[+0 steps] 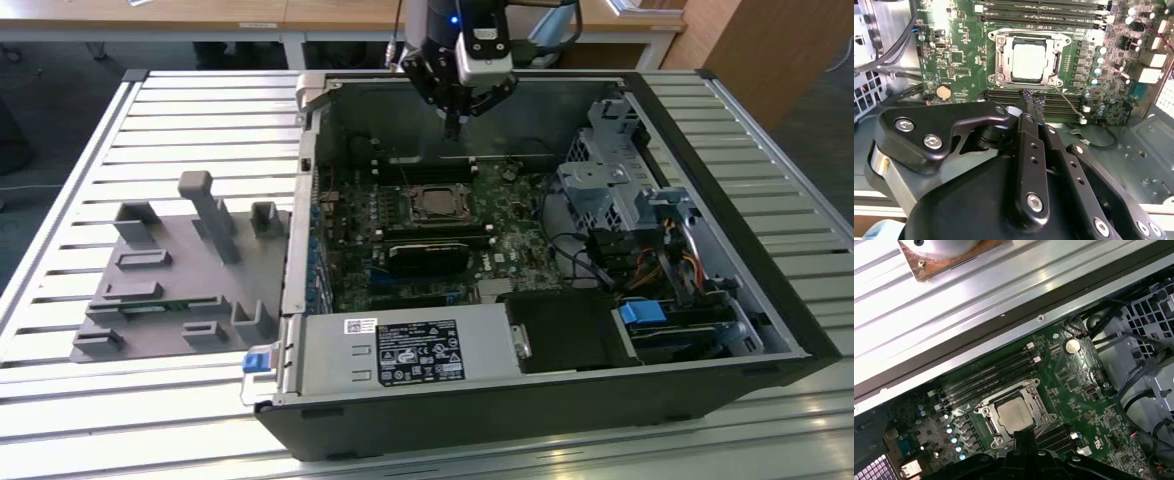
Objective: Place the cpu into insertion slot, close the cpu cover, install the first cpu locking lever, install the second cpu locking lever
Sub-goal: 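Install the first cpu locking lever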
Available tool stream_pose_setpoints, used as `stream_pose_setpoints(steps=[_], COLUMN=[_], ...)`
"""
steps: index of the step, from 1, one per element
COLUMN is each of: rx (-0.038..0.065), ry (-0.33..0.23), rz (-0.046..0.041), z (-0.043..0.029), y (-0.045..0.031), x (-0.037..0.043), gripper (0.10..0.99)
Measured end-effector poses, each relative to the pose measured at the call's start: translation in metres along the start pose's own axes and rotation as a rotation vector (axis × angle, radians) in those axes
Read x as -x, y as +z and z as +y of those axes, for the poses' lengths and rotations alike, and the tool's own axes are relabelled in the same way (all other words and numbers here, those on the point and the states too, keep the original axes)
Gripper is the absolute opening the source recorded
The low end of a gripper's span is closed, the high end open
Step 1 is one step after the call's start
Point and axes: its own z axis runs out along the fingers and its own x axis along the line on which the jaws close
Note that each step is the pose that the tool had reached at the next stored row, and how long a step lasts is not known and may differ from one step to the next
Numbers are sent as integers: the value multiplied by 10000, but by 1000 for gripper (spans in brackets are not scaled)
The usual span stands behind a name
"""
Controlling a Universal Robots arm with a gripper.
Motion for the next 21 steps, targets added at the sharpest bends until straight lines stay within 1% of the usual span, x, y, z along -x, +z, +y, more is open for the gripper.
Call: stream_pose_setpoints(steps=[2, 3, 7, 15, 21], rx=[5, 9, 17, 29, 35], ry=[-344, -703, -1322, -2132, -2499], rz=[3, 7, 13, 21, 24], z=[0, 0, 0, 0, -3], y=[1, 1, 2, 4, 5], x=[0, 0, 0, 0, 0], gripper=[122, 122, 122, 122, 122])
